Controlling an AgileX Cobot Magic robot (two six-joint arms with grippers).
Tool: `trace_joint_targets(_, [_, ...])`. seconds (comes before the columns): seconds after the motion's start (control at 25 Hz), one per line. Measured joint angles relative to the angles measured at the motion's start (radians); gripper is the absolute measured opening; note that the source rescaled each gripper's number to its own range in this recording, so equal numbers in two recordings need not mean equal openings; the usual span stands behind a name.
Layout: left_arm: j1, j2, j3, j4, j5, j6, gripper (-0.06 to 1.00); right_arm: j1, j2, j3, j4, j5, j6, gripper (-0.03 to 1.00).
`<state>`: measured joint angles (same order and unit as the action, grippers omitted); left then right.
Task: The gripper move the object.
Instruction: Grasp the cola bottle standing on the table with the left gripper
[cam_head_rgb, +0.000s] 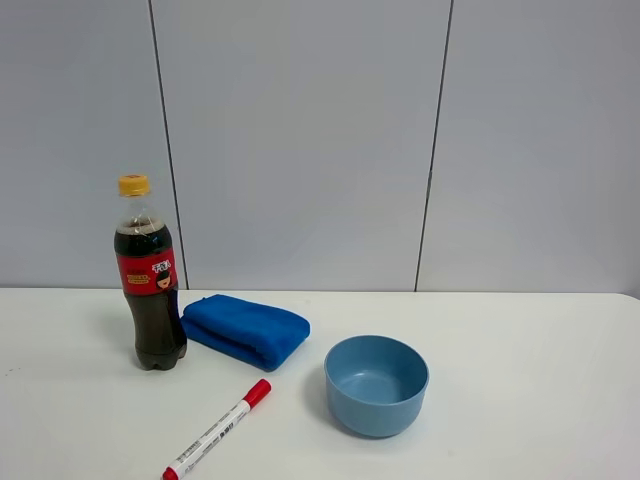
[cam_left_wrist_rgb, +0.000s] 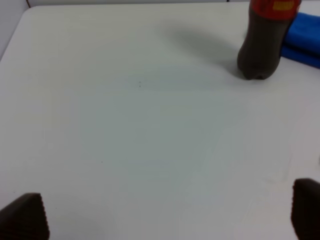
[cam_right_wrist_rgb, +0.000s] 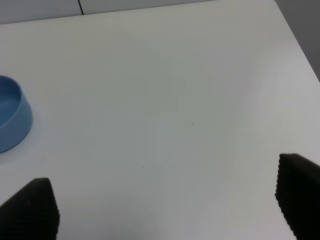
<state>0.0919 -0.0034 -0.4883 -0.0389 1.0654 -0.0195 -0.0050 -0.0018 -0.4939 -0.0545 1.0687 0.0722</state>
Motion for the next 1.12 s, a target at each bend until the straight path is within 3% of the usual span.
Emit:
trace_joint_targets(1.0, [0.0, 0.0, -0.003, -0.005, -0.002, 0.0, 1.0, 0.0, 0.0, 0.0, 0.0, 0.0, 0.0, 1.0])
trace_joint_targets(1.12, [0.0, 0.0, -0.034, -0.031, -0.068, 0.0, 1.0, 0.0, 0.0, 0.0, 0.0, 0.0, 0.0, 1.0])
